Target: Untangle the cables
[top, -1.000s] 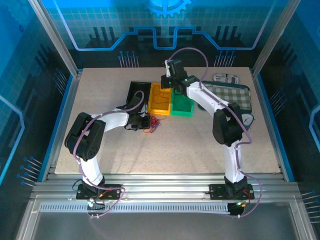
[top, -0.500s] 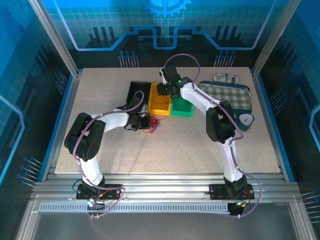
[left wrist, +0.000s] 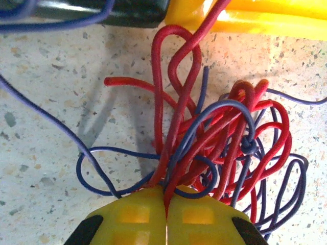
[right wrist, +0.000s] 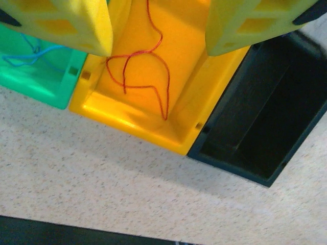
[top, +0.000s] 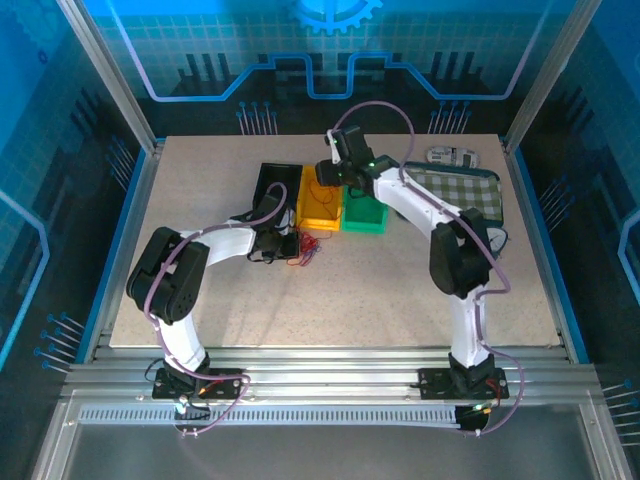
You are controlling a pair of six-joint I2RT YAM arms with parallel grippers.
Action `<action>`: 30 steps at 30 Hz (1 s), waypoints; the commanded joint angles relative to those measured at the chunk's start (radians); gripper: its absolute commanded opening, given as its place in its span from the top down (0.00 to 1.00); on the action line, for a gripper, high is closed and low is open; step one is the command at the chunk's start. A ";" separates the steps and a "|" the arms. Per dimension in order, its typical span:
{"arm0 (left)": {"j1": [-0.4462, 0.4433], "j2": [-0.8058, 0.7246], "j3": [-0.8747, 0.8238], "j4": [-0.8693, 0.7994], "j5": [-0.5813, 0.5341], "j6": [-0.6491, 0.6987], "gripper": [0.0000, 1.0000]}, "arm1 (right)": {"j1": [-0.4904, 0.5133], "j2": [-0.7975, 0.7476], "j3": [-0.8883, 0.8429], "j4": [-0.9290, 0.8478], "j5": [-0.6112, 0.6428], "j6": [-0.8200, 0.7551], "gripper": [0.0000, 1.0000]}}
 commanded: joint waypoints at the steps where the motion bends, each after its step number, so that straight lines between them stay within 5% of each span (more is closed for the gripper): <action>1: 0.034 -0.036 -0.045 0.003 0.057 -0.007 1.00 | 0.022 -0.112 -0.148 0.065 -0.124 -0.051 0.51; 7: 0.090 -0.077 -0.098 0.086 0.250 0.003 1.00 | 0.061 -0.235 -0.417 0.129 -0.342 -0.083 0.55; 12: 0.090 -0.072 -0.100 0.093 0.391 0.040 1.00 | 0.089 -0.173 -0.426 0.087 -0.416 -0.110 0.61; 30: 0.088 -0.107 -0.141 0.098 0.391 0.037 1.00 | 0.079 -0.010 -0.369 0.167 -0.460 -0.034 0.71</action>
